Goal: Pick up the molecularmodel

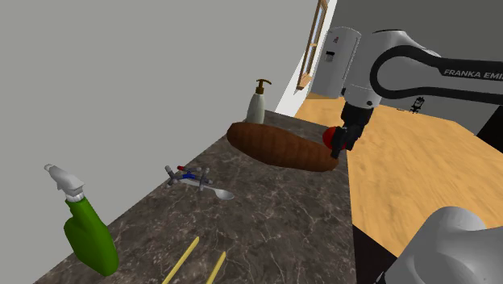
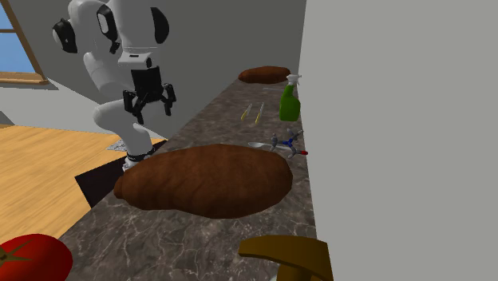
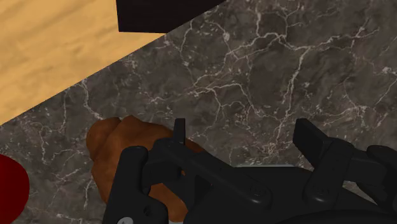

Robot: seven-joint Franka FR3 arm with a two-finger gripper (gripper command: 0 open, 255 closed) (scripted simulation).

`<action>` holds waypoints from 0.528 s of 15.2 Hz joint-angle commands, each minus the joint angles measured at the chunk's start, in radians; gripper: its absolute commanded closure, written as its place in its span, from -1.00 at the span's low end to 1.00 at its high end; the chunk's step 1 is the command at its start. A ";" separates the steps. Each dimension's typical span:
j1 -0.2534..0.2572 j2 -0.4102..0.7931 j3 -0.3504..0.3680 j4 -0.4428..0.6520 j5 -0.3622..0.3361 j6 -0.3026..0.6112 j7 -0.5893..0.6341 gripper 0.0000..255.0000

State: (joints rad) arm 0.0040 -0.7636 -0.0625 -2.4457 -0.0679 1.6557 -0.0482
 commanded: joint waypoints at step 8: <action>0.074 0.239 0.055 0.111 0.056 0.110 0.003 -1.00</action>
State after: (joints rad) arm 0.0675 -0.5617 -0.0168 -2.3596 -0.0207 1.7557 -0.0467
